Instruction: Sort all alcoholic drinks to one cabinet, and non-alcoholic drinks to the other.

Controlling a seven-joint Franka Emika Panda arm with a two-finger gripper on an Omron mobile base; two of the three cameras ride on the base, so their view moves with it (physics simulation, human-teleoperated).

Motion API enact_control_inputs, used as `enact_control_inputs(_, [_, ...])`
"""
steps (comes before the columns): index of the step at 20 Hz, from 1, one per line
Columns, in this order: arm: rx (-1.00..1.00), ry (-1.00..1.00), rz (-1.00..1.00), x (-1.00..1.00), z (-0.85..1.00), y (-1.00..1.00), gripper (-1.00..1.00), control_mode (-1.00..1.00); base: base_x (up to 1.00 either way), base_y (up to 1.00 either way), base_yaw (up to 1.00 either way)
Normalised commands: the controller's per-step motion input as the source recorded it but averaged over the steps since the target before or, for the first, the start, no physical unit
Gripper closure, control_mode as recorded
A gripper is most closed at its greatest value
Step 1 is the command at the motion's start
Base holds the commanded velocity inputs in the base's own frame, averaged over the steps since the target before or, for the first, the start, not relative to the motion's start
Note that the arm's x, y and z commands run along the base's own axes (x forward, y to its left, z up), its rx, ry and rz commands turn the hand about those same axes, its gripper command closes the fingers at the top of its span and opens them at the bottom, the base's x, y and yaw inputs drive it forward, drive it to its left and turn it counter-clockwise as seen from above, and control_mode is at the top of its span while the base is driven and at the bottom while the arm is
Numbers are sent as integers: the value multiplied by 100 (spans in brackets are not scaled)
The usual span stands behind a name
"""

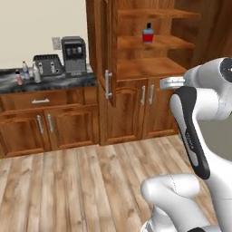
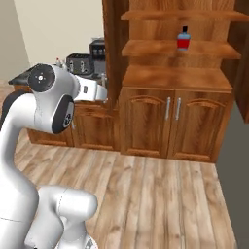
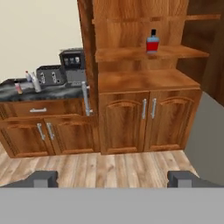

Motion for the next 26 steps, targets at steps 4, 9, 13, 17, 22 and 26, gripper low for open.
enact_control_inputs(4, [0, 0, 0, 0, 0, 0, -100, 100, 9, 100, -1])
enact_control_inputs(9, [0, 0, 0, 0, 0, 0, -100, 100, 61, 99, 0])
enact_control_inputs(13, [0, 0, 0, 0, 0, 0, -100, 100, 100, 79, 0])
enact_control_inputs(17, [0, 0, 0, 0, 0, 0, -100, 100, 100, 45, 1])
enact_control_inputs(22, [0, 0, 0, 0, 0, 0, -100, 100, 100, 22, 2])
enact_control_inputs(26, [0, 0, 0, 0, 0, 0, -100, 100, 100, 26, 7])
